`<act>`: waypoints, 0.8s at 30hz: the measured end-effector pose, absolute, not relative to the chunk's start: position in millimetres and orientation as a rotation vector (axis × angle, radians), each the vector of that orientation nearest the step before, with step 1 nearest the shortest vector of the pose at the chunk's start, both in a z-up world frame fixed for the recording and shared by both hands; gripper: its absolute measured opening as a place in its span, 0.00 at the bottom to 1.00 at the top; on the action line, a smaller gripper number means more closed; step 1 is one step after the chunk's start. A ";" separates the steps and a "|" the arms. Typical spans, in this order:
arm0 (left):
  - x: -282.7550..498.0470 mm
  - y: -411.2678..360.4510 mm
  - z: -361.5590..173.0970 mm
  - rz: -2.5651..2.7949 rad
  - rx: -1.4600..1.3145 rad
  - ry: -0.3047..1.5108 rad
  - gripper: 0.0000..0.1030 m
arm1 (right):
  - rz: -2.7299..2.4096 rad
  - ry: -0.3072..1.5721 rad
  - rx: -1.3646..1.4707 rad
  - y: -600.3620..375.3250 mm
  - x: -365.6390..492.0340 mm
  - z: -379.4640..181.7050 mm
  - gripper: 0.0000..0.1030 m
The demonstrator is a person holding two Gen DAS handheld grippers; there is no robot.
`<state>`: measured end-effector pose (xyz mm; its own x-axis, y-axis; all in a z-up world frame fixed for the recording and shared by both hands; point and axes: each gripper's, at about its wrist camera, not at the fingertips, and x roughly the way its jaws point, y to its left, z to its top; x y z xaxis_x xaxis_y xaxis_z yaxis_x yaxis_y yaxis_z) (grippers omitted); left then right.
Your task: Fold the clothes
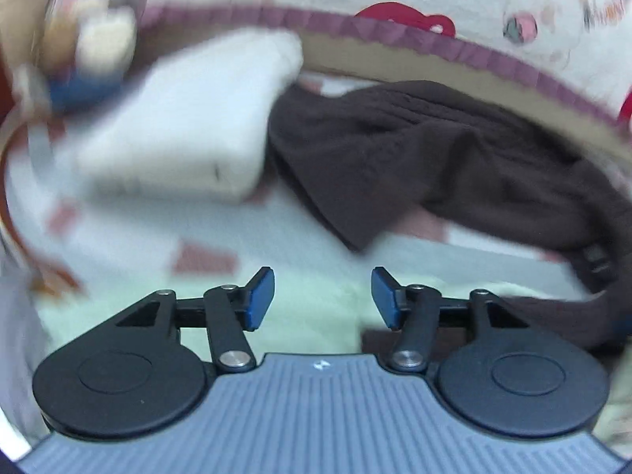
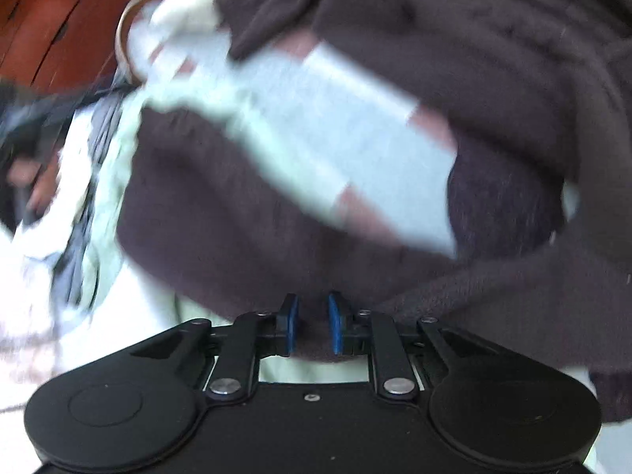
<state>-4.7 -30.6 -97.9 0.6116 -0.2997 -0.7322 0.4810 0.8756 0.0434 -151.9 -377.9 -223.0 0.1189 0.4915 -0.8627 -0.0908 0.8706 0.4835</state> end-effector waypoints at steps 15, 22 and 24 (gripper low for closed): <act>64.8 -135.0 -153.4 -0.551 0.543 0.708 0.59 | -0.146 0.973 0.318 -436.2 -156.1 -160.4 0.49; 72.6 -134.8 -155.4 -0.540 0.562 0.722 0.59 | -0.391 1.076 0.209 -429.3 -130.5 -223.2 0.60; 75.6 -139.4 -162.7 -0.540 0.583 0.728 0.59 | -0.409 1.038 0.253 -437.0 -133.4 -230.0 0.60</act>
